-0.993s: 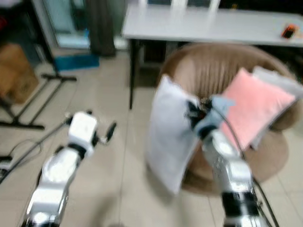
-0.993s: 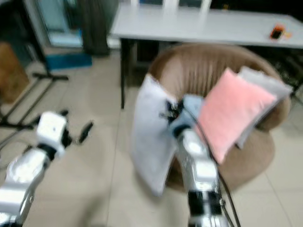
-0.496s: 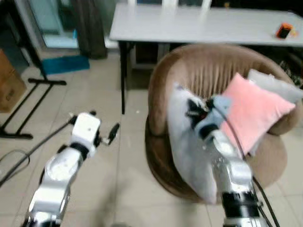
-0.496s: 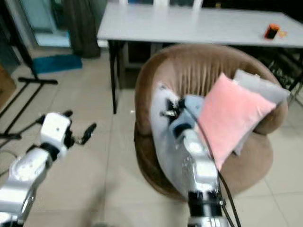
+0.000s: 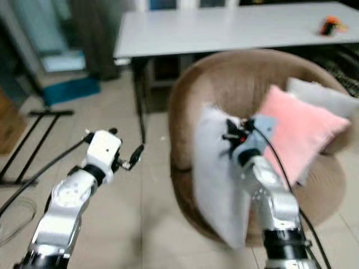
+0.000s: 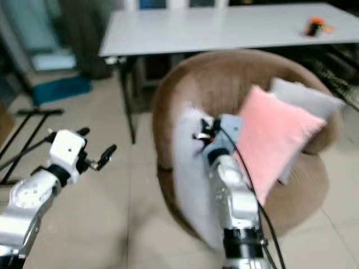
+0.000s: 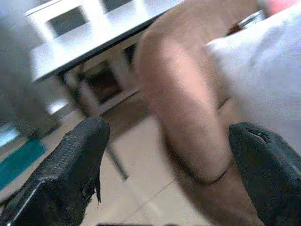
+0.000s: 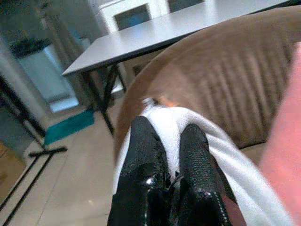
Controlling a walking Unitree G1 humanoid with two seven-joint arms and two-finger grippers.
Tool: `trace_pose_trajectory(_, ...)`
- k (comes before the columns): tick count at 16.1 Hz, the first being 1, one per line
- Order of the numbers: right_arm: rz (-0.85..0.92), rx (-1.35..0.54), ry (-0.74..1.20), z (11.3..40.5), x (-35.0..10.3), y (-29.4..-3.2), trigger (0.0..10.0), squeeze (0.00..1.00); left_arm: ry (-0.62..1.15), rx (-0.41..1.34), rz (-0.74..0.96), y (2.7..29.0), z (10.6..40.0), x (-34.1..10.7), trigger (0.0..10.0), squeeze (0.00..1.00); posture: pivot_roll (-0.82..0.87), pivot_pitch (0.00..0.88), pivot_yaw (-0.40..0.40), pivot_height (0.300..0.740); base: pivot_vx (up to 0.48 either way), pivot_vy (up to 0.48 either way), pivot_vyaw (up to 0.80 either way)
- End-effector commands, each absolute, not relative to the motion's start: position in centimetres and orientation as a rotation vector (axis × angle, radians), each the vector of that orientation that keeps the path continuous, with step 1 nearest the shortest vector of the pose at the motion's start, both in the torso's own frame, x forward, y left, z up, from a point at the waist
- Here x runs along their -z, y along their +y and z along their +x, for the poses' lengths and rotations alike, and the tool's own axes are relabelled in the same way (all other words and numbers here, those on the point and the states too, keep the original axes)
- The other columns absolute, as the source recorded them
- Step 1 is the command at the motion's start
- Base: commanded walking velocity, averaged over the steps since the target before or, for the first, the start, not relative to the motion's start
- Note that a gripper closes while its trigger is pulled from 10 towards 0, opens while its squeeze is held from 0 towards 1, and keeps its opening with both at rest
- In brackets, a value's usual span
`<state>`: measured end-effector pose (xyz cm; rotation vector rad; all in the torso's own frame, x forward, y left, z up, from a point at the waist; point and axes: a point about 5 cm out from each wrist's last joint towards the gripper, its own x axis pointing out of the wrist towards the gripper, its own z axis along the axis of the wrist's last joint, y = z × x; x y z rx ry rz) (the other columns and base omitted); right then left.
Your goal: Move the pillow to the sofa from floor
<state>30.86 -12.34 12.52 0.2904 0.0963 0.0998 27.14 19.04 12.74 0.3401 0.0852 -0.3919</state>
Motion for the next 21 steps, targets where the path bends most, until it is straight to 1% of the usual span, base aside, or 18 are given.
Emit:
trace_pose_trajectory(1, 0.277, -0.055, 0.017, 31.0, -13.9, -13.6, 10.0, 0.00, 0.080, 0.430, 0.331, 18.2, 27.3, -12.8, 10.0, 0.00, 0.04, 0.000, 0.050, 0.740, 0.326, 0.000, 0.00)
trace_pose_trajectory(2, 0.276, -0.056, 0.011, 31.0, -14.0, -13.6, 10.0, 0.00, 0.080, 0.437, 0.332, 18.2, 27.4, -12.8, 10.0, 0.00, 0.04, 0.000, 0.050, 0.740, 0.322, 0.000, 0.00)
trace_pose_trajectory(3, 0.271, -0.053, 0.008, 31.1, -14.1, -13.5, 10.0, 0.00, 0.081, 0.445, 0.333, 18.1, 27.4, -12.8, 10.0, 0.00, 0.02, 0.000, 0.074, 0.740, 0.326, 0.000, 0.00)
trace_pose_trajectory(6, 0.269, -0.050, 0.002, 31.1, -14.2, -13.3, 10.0, 0.00, 0.085, 0.463, 0.331, 18.0, 27.5, -12.8, 10.0, 0.00, 0.02, 0.000, 0.076, 0.740, 0.326, 0.000, 0.00)
trace_pose_trajectory(15, 0.261, -0.043, -0.007, 31.8, -14.7, -13.4, 10.0, 0.00, 0.090, 0.452, 0.314, 17.9, 27.0, -12.3, 10.0, 0.00, 0.03, 0.000, 0.040, 0.740, 0.325, 0.000, 0.00)
trace_pose_trajectory(19, 0.263, -0.039, -0.010, 32.0, -14.9, -13.3, 10.0, 0.00, 0.088, 0.453, 0.312, 17.8, 27.0, -12.3, 10.0, 0.00, 0.03, 0.000, 0.037, 0.740, 0.328, 0.000, -0.63)
trace_pose_trajectory(21, 0.266, -0.038, -0.015, 32.1, -15.0, -13.3, 10.0, 0.00, 0.088, 0.456, 0.313, 17.8, 27.0, -12.3, 10.0, 0.00, 0.03, 0.000, 0.035, 0.740, 0.321, 0.000, 0.00)
